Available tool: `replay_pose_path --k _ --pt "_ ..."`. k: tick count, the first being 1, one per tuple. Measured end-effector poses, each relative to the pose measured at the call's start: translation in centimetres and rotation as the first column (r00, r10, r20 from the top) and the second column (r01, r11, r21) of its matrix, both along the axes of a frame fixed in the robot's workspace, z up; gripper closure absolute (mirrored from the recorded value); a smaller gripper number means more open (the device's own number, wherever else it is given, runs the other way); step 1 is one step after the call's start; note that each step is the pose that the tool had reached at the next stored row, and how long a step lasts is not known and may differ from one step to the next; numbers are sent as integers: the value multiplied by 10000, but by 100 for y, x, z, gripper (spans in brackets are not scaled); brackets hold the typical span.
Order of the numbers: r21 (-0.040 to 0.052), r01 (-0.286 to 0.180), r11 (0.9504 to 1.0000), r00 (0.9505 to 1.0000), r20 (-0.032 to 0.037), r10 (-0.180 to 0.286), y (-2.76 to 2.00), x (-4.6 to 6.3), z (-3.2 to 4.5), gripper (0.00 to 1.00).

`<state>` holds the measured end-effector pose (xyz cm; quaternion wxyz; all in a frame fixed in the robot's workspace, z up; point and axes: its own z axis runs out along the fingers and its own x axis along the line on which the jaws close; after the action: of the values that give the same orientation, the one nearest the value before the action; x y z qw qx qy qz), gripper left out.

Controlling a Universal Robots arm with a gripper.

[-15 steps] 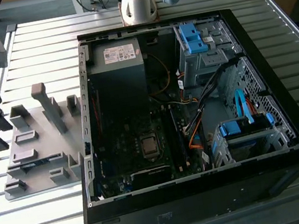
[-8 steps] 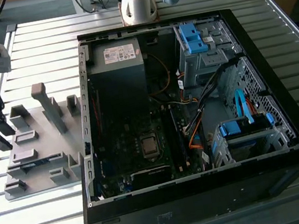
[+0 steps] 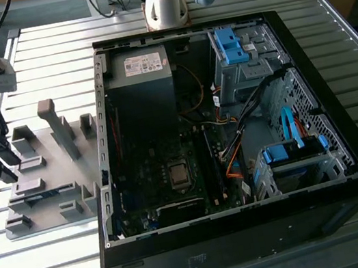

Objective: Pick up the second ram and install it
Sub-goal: 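Pick up the second ram and move it above second insertion slot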

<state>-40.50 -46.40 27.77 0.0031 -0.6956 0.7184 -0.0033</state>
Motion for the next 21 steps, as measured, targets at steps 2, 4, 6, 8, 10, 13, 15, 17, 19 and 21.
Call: replay_pose_path --k 2,4,6,8,10,13,15,17,19,21 --pt "4 0 10000 10000 5 0 0 1 -24 64" --pt "0 1 10000 10000 -1 -1 -1 0 -58 64" --pt "1 0 10000 10000 0 0 -2 0 -94 64" --pt "1 0 10000 10000 -1 0 -4 0 -131 64" --pt "0 0 10000 10000 -2 0 -6 0 -167 64" --pt "1 0 10000 10000 -5 0 -7 0 -222 64" --pt "0 0 10000 10000 -9 0 -9 0 -258 64" --pt "-1 0 10000 10000 -11 0 -9 0 -284 64" --pt "-2 0 10000 10000 -13 0 -9 0 -284 64" --pt "-3 0 10000 10000 -13 0 -9 0 -286 64"
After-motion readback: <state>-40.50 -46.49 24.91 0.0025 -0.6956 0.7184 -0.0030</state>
